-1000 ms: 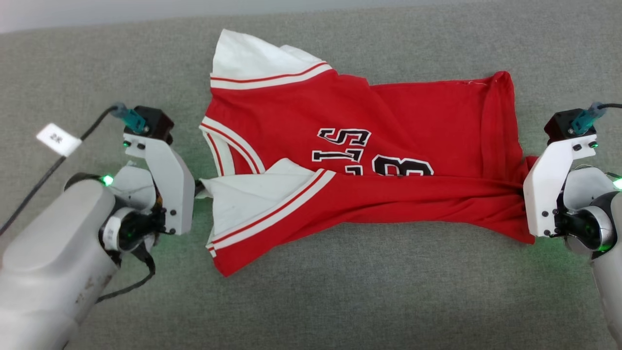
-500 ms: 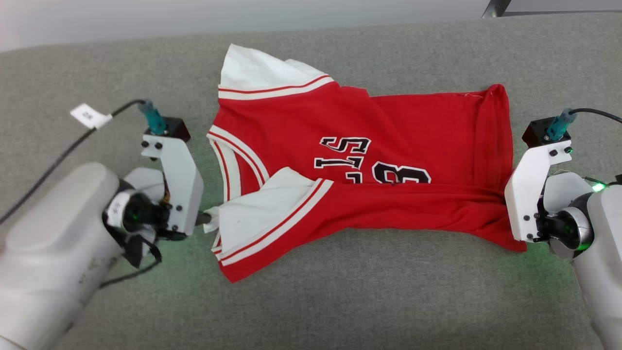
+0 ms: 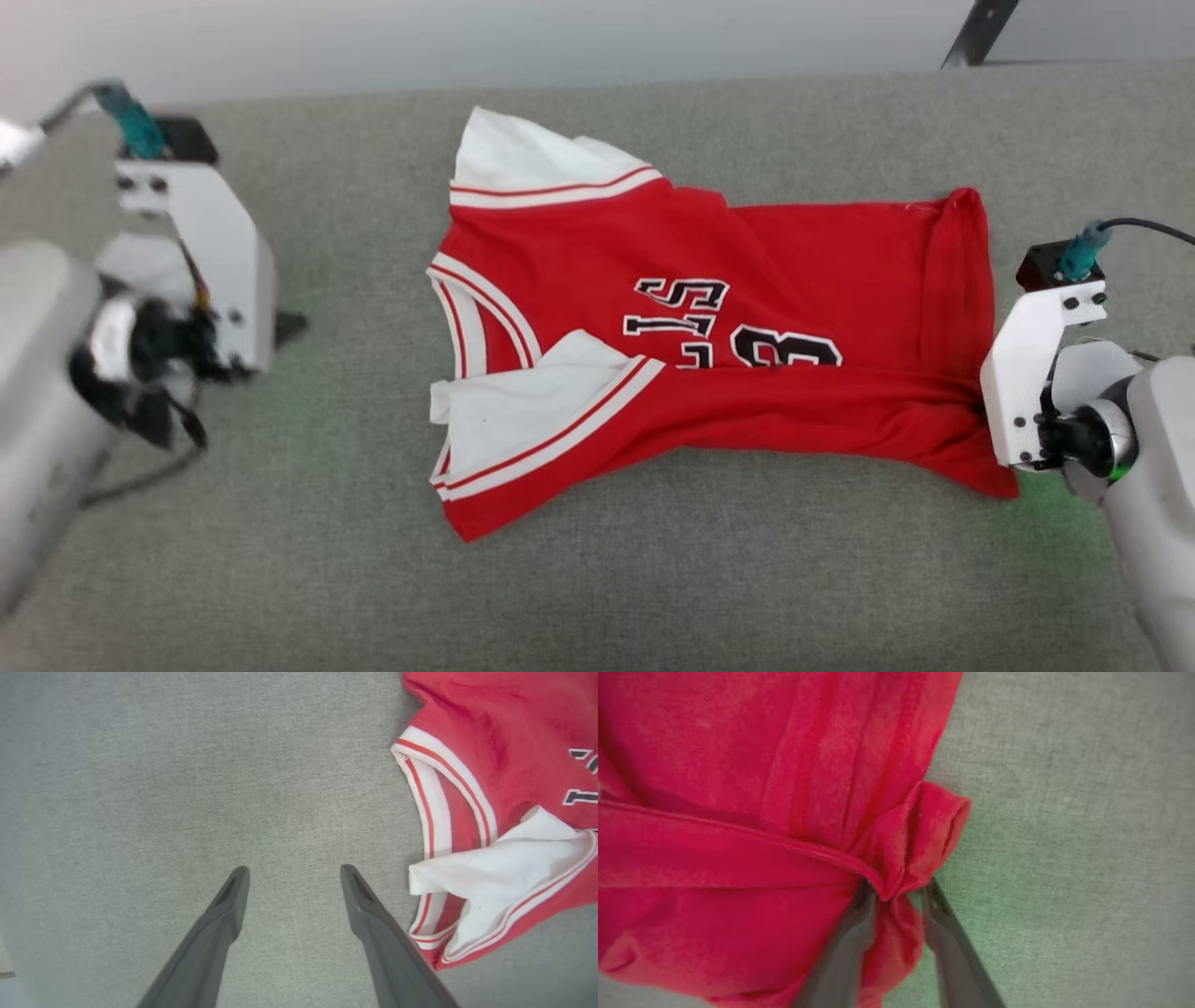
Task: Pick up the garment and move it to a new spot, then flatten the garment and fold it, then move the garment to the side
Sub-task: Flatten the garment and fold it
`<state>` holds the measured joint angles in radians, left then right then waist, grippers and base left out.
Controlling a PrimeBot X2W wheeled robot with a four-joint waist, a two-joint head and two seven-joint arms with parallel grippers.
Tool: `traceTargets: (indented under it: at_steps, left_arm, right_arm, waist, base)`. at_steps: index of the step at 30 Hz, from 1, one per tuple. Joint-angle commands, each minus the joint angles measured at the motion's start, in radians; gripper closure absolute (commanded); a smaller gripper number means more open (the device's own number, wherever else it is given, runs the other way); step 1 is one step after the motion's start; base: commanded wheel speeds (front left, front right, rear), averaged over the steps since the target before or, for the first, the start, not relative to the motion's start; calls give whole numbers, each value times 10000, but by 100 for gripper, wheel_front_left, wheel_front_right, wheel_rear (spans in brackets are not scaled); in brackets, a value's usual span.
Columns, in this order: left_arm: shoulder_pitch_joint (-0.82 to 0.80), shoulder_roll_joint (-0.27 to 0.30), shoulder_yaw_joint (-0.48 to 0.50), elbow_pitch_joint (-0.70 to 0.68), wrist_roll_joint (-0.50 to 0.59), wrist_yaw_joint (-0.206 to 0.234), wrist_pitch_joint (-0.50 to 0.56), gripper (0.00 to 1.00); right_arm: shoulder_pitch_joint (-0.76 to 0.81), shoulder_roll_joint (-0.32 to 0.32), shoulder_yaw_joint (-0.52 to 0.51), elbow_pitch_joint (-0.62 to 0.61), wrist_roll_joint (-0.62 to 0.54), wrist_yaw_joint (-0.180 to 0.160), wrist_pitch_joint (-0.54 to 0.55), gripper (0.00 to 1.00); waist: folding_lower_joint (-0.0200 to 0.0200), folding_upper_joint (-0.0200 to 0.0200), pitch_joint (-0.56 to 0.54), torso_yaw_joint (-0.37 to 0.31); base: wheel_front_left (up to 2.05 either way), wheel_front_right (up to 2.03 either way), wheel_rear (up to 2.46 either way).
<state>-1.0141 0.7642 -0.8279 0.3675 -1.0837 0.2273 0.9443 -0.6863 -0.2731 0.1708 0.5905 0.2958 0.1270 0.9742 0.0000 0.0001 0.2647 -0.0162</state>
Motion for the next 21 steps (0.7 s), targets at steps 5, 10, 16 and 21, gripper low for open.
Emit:
traceTargets:
  at_steps: [5,10,16,21]
  left_arm:
    - [1173,126,182,-943,-234,133,-866,0]
    - [2366,386,345,-2008,-404,318,-1786,0]
    - [3657,802,734,-3249,-468,820,-3076,0]
    - [4677,1217,959,-4345,-146,1153,-4332,0]
  right_arm:
    - [127,361,-37,327,-62,62,90,0]
    - [41,181,-109,-165,198,30,32,0]
    - [685,-255,-17,-1401,409,30,-739,0]
    - [1758,-449,83,-2895,598,30,-3167,0]
  waist:
    - [0,-1,-785,11]
    - [0,-1,-1505,-127]
    - [0,-1,-2139,-362]
    - [0,-1,-2433,-503]
  base:
    - [0,0,0]
    - [0,0,0]
    - [0,0,0]
    - [0,0,0]
